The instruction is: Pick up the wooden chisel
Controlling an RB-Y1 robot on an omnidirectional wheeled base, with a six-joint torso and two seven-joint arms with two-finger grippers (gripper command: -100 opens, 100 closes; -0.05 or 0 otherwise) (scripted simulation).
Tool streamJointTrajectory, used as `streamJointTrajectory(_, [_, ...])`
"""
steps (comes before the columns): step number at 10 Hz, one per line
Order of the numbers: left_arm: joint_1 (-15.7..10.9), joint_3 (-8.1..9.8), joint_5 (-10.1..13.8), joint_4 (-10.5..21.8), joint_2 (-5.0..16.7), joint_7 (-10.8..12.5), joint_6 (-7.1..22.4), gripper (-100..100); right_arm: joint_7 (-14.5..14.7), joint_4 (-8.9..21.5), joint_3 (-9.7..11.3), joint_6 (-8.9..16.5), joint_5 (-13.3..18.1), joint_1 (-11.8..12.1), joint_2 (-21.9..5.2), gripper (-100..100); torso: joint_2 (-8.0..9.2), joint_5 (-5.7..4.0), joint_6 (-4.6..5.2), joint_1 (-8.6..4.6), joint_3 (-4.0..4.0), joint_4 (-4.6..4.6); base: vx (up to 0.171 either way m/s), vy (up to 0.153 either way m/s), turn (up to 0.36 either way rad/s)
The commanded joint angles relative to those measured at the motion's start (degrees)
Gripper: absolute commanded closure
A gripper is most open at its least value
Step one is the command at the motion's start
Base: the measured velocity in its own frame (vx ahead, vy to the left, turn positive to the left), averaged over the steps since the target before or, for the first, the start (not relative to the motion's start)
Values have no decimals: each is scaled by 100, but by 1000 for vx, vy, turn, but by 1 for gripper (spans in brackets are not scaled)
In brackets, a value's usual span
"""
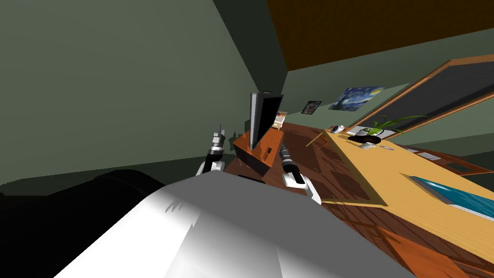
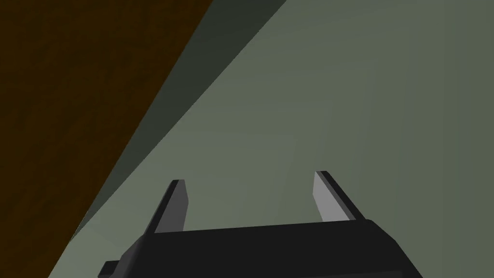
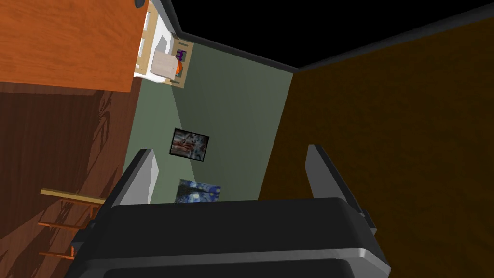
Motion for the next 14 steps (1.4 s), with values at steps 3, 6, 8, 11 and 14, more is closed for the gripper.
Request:
streamJointTrajectory(3, [0,0,0,0,0,0,0,0,18,660,13,538,258,-204,-96,-100,-1,0,-1,5,-1,-1,2,-39,294])
streamJointTrajectory(6, [-1,-1,0,0,0,0,0,0,34,1070,22,872,399,-297,-133,-100,-7,1,-5,6,-4,-1,9,-36,194])
streamJointTrajectory(8, [-1,-1,0,0,0,0,0,0,49,1398,28,1139,547,-388,-172,-100,-9,1,-5,7,-5,-2,12,-30,272])
streamJointTrajectory(11, [1,0,0,0,0,0,0,0,75,1985,33,1580,861,-562,-259,-100,-12,2,1,10,-7,-3,18,-25,297])
streamJointTrajectory(14, [0,0,0,0,0,0,0,0,86,2406,33,1916,1024,-645,-305,-100,-18,3,-3,10,-10,-3,30,-25,209])
